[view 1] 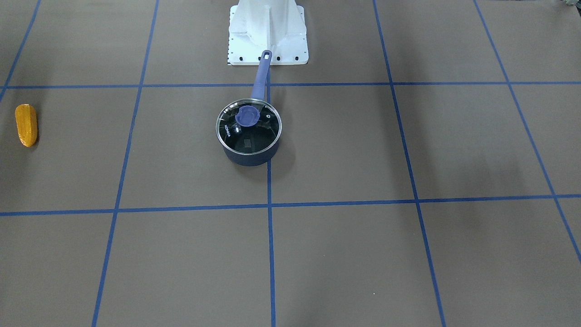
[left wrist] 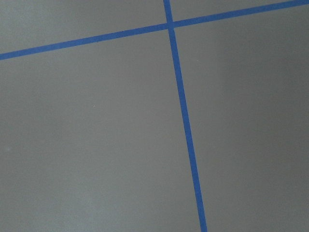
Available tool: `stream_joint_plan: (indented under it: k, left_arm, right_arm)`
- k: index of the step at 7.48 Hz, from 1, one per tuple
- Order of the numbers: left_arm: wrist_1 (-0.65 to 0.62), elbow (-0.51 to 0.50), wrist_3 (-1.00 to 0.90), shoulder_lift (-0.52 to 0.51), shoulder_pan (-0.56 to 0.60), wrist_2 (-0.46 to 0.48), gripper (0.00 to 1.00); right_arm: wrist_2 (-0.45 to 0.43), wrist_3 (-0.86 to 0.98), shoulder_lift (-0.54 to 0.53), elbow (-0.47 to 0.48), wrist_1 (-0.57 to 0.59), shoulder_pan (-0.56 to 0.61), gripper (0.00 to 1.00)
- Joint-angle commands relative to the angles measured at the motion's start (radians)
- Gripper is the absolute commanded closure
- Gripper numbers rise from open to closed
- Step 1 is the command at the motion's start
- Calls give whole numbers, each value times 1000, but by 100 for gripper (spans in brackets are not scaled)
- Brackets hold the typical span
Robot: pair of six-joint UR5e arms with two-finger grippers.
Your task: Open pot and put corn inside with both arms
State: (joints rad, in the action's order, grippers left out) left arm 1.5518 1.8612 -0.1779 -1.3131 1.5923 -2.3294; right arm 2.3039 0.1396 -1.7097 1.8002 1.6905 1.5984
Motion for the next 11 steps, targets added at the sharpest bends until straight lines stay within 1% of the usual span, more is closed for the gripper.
stream_joint_plan:
  k: [1, 3, 4, 5, 6, 7, 8, 9, 10, 11]
  left_arm:
    - [-2, 28, 6, 0, 0, 1, 2]
    - [4, 56, 8, -2, 0, -1, 2]
    - [20, 96, 9, -2, 0, -1, 2]
    - [25, 113, 8, -23, -2, -2, 2]
    - [34, 118, 6, -38, -2, -2, 2]
    - [53, 116, 6, -46, -2, -2, 2]
    - [107, 99, 9, -107, -3, -16, 2]
    - [132, 81, 5, -132, -3, -62, 2]
    - [140, 76, 2, -135, -3, -147, 2]
    - [180, 76, 0, -143, -5, -157, 2]
  right_arm:
    - [-1, 0, 1, 1, 0, 0, 0]
    - [-9, 0, -1, 4, 0, 0, 0]
    - [-6, 3, 1, 25, -2, 0, 0]
    - [-59, 9, -7, 40, -55, -35, 0]
    - [-2, 3, -5, 44, -113, -40, 0]
    - [35, 0, -5, 39, -205, -38, 0]
    - [32, -2, 4, 18, -307, -38, 0]
    - [38, -6, 4, -10, -415, -38, 0]
    - [49, -27, 12, -19, -442, -38, 0]
    - [46, -26, 10, -25, -475, -38, 0]
